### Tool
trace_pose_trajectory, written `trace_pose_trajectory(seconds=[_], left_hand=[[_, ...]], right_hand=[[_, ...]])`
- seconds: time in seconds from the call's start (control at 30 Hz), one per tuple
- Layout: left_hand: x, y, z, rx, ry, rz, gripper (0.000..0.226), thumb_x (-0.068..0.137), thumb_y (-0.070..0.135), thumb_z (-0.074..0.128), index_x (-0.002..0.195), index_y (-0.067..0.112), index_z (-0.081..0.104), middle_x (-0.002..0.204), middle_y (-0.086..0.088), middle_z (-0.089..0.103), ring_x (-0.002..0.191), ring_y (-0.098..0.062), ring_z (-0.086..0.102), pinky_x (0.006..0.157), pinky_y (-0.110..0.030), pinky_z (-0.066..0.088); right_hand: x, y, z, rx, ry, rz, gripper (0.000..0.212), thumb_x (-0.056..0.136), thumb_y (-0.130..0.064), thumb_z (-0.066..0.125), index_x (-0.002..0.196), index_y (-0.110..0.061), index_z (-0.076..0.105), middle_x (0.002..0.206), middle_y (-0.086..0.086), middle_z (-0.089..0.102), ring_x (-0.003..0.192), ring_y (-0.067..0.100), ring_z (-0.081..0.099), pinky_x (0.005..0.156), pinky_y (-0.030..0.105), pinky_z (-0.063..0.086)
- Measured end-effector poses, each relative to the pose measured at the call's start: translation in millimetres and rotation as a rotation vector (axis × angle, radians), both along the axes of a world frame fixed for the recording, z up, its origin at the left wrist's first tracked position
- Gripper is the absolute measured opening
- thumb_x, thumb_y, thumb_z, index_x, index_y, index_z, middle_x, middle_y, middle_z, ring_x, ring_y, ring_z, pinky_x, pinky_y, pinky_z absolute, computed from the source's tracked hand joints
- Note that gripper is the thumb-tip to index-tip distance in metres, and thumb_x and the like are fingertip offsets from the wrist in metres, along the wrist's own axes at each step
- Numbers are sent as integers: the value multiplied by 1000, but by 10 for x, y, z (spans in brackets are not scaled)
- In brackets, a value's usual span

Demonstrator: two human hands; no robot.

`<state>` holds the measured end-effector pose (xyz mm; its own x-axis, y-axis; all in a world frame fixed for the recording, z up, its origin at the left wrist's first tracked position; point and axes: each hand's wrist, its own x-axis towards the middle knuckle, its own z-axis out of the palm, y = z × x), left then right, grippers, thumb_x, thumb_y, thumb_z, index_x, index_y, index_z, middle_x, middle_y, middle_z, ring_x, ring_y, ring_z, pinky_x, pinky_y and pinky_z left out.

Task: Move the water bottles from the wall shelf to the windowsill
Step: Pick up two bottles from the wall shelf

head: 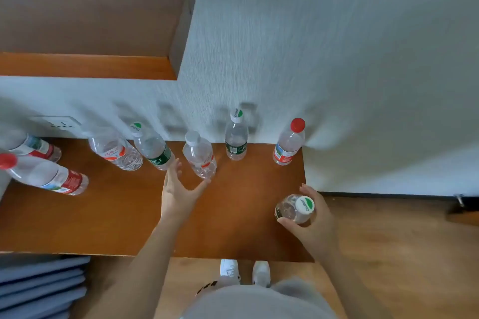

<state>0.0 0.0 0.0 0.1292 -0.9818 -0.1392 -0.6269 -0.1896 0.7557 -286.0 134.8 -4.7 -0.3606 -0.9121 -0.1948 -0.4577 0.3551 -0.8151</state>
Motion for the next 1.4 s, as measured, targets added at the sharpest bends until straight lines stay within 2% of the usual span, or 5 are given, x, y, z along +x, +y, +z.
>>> trace_pose_trajectory(seconds=[0.3, 0.7, 0.87, 1.03, 1.4], left_hand=[[-173, -397, -67, 86, 203, 92, 103, 66, 39, 88, 148, 24, 28, 141, -1, 47, 123, -14, 46, 96, -29, 39], [-248, -616, -160, 95, 273, 70, 83, 60, 38, 92, 130, 21, 51, 118, -2, 63, 110, -25, 60, 95, -50, 53], [-257, -452, 46, 54, 290, 33, 63, 69, 26, 88, 122, 21, 55, 103, 8, 64, 97, -11, 62, 86, -32, 54], [-339, -207, 322, 13, 335, -87, 69, 69, 27, 88, 127, 19, 52, 109, 3, 66, 101, -17, 65, 83, -32, 56], [-611, 47, 969, -89, 502, -171, 49, 69, 9, 87, 107, 25, 60, 90, 8, 73, 87, -8, 71, 69, -18, 55]], right_hand=[[79, -19, -280, 45, -114, -68, 84, 55, -46, 94, 122, -60, 46, 123, -24, 59, 115, 1, 58, 96, 33, 56], [92, -255, -337, 54, -196, -94, 62, 65, -17, 92, 110, -37, 55, 111, -14, 66, 101, -2, 63, 81, 13, 52], [34, -379, -254, -9, -276, -121, 62, 66, -19, 92, 117, -31, 58, 110, -9, 67, 107, 11, 64, 91, 27, 52], [35, -563, 112, -169, -248, -80, 56, 71, -17, 90, 111, -38, 56, 106, -24, 62, 109, 1, 59, 86, 6, 47], [16, -880, 975, -338, -275, -43, 49, 71, -14, 89, 106, -33, 61, 103, -5, 70, 93, 6, 68, 78, 20, 53]])
